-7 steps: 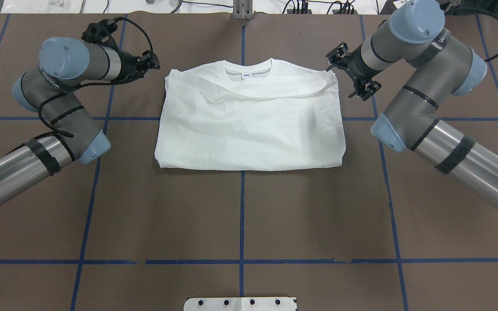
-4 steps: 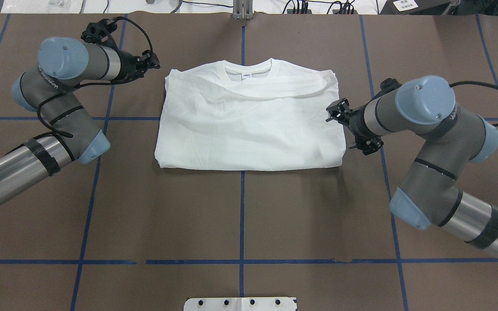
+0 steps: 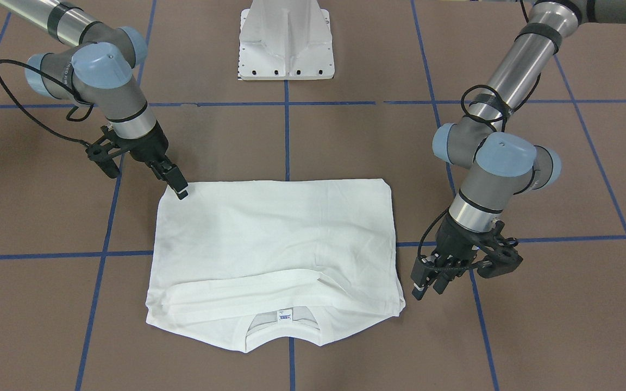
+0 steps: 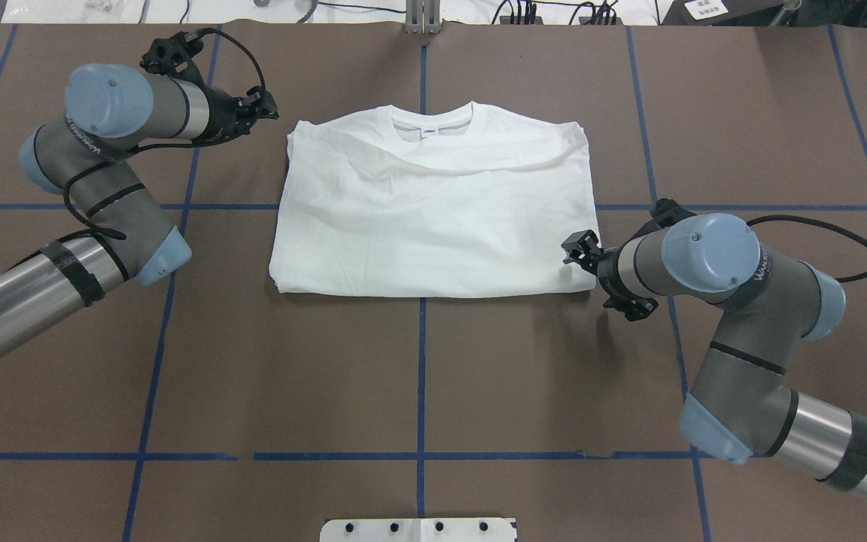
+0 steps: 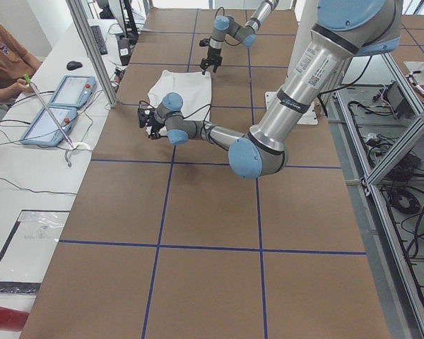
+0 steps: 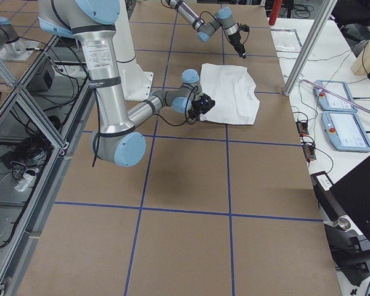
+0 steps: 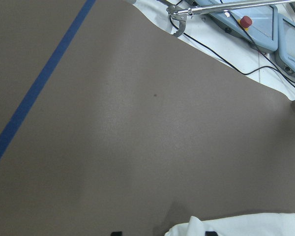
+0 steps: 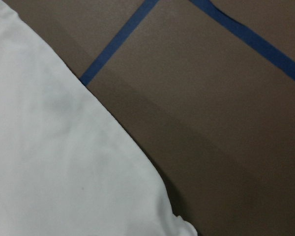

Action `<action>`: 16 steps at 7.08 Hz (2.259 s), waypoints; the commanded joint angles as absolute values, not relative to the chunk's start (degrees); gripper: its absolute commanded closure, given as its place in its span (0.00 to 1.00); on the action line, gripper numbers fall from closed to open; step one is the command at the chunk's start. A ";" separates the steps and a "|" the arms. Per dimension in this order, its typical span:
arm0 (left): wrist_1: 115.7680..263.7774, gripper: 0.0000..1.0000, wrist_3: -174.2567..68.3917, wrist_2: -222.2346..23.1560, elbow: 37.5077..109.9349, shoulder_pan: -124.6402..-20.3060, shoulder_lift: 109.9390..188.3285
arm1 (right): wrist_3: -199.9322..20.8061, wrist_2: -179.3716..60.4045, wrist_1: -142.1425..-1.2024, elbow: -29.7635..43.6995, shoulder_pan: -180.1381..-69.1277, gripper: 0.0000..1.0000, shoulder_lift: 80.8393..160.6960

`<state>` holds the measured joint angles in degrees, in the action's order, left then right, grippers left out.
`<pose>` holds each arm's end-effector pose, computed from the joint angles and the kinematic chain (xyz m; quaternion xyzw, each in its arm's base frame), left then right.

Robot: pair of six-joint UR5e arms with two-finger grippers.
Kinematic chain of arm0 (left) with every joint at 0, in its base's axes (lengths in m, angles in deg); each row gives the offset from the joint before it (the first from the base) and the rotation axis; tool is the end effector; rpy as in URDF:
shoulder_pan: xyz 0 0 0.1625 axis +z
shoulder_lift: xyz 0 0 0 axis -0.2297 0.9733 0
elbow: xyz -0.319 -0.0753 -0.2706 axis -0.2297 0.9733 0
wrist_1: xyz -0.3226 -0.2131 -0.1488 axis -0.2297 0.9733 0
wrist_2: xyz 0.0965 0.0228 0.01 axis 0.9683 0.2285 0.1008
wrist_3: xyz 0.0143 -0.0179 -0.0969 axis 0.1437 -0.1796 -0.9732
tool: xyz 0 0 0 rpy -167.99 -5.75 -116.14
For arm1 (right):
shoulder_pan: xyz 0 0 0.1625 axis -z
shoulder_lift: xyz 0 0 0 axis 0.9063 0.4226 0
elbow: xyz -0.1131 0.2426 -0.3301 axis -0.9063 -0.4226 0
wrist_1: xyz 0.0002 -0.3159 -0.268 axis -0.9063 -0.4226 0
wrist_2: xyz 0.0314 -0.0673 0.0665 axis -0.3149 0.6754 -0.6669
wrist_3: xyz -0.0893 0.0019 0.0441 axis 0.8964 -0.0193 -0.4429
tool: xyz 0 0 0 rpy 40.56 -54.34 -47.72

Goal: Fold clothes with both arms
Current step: 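Grip the folded shirt corners and rotate the shirt a quarter turn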

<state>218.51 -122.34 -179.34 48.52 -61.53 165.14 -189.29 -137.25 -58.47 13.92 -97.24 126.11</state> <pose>0.4221 -0.6437 0.3786 0.1742 0.5228 -0.2506 0.7959 -0.4497 -0.4191 0.3930 -0.0621 -0.4338 0.4031 0.8034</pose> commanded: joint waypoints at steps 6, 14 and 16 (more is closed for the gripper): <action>217.98 0.36 -126.24 -184.78 62.43 -60.92 156.12 | -188.98 -143.51 -59.26 18.27 -101.47 1.00 126.27; 211.67 0.30 -153.15 -186.02 83.92 -41.32 144.12 | -201.29 -147.90 -59.35 40.16 -73.10 1.00 143.40; 209.83 0.28 -153.16 -186.02 82.69 -37.99 145.44 | -201.47 -147.82 -59.35 40.80 -70.37 0.61 143.25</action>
<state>211.36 -152.89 -186.04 83.30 -39.88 144.51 -201.25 -147.82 -59.35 40.19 -72.10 143.07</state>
